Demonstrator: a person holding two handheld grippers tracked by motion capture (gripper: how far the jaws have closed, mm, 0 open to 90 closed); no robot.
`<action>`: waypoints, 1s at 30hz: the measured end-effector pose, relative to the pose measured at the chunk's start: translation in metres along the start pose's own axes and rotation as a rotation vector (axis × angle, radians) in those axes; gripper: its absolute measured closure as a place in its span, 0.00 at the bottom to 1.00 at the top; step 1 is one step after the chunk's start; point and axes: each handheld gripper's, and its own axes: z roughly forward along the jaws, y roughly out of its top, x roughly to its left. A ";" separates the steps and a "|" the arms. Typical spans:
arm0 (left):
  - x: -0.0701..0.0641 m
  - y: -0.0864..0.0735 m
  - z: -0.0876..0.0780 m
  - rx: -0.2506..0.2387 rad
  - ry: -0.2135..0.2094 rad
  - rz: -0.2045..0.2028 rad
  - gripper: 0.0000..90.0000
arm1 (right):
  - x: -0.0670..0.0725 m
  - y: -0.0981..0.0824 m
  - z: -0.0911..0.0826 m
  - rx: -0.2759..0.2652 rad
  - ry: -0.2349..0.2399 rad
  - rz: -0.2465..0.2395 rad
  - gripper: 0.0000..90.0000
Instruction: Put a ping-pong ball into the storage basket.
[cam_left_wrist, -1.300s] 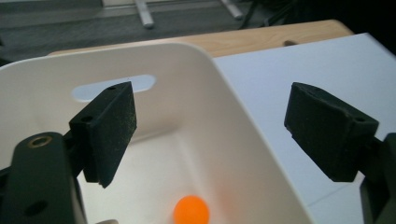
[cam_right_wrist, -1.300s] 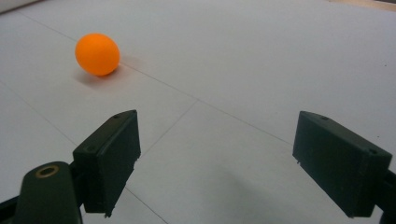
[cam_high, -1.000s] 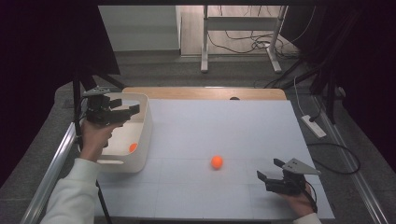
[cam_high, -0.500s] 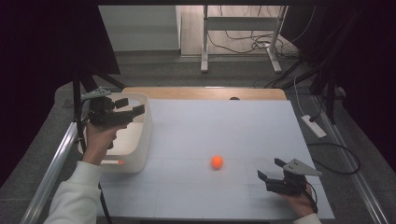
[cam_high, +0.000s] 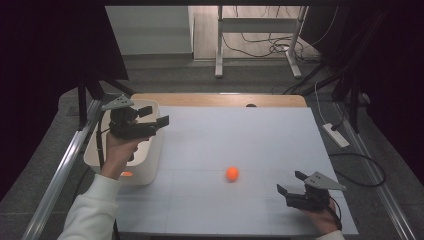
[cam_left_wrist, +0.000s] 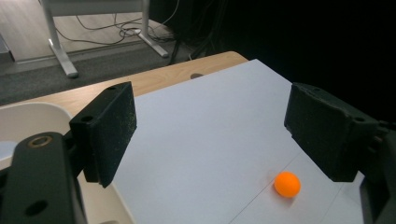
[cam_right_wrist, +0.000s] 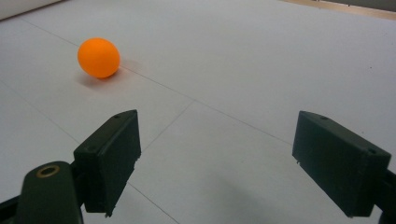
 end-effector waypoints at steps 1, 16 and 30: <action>0.000 0.000 0.000 0.000 0.000 0.000 0.19 | 0.000 0.000 0.000 0.000 0.000 0.000 0.17; -0.024 -0.010 0.009 0.001 -0.044 0.041 0.20 | 0.000 0.000 0.001 0.003 -0.005 -0.006 0.17; -0.037 -0.018 0.033 0.042 -0.106 0.060 0.20 | -0.001 0.000 0.002 0.004 -0.004 -0.004 0.17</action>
